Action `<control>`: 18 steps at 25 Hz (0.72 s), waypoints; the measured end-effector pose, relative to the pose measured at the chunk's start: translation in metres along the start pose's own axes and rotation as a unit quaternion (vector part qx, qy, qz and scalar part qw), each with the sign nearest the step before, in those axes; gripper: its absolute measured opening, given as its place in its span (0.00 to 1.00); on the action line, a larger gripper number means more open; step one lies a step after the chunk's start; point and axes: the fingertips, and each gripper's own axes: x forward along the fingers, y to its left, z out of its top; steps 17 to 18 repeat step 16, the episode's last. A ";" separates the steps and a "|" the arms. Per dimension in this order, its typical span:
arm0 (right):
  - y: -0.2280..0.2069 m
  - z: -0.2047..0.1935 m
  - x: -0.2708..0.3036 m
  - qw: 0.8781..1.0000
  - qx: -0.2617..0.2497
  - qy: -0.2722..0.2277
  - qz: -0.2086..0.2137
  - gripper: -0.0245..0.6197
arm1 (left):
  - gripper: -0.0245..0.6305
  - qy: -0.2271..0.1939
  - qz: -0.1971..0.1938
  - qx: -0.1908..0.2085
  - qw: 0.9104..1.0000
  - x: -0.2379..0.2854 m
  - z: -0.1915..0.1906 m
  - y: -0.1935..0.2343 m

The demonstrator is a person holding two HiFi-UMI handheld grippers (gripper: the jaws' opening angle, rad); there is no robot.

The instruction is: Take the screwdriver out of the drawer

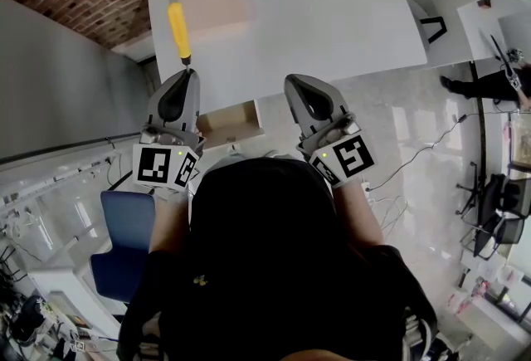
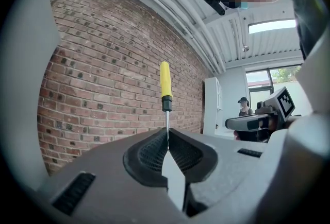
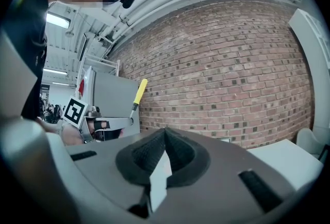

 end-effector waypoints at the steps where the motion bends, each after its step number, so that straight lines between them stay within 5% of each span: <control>1: 0.000 -0.001 -0.001 1.000 0.000 0.000 -0.001 0.05 | 0.05 0.000 0.000 0.001 1.000 0.000 0.000 0.000; 18: -0.004 -0.009 -0.008 1.000 0.008 0.006 -0.013 0.05 | 0.05 0.007 -0.007 -0.006 1.000 0.000 -0.007 -0.006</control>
